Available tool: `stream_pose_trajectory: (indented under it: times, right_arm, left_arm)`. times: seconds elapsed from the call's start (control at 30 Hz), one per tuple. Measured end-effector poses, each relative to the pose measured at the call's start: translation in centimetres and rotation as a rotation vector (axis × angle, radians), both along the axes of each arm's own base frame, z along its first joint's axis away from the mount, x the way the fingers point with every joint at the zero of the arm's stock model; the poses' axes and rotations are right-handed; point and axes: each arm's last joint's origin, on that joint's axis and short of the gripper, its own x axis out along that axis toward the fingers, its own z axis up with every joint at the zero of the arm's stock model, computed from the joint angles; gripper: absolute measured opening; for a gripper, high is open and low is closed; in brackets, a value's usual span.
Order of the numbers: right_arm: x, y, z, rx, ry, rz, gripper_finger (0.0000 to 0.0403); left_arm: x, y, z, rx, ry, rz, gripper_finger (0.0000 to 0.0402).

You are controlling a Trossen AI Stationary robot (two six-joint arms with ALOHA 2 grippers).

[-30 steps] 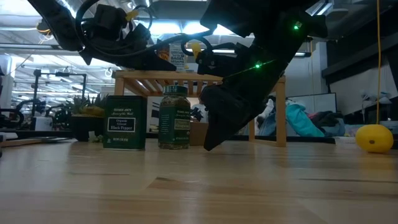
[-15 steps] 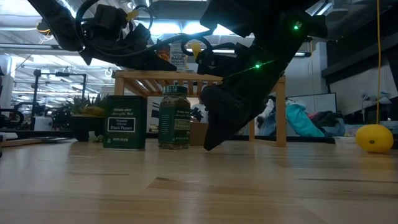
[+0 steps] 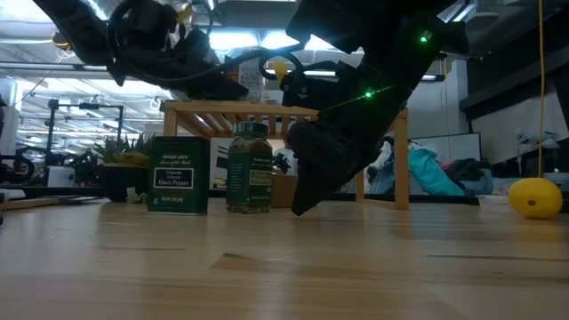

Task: Shelf spices
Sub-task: Remove the white seasoning bottle from the shelf to the table

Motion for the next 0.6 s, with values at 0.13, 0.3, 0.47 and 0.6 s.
stream_pose_trajectory:
  times: [0.13,0.3,0.47,0.6]
  right_arm:
    - [0.0,0.0,0.0,0.0,0.001,0.0,0.0303]
    - [0.0,0.0,0.0,0.002,-0.001,-0.006,0.0303]
    - [-0.3,-0.1,-0.1,-0.024,0.025,-0.015,0.0303]
    - [-0.6,-0.3,-0.2,-0.035,0.036,-0.058,0.0303]
  left_arm:
    - [-0.5,-0.3,0.6,0.002,-0.007,-0.001,0.0177]
    - [-1.1,-0.7,1.3,-0.001,-0.006,-0.004,0.0177]
    - [-1.9,-1.1,1.5,-0.027,0.027,-0.003,0.0177]
    - [-2.9,-1.7,2.0,-0.043,0.053,0.017,0.0177]
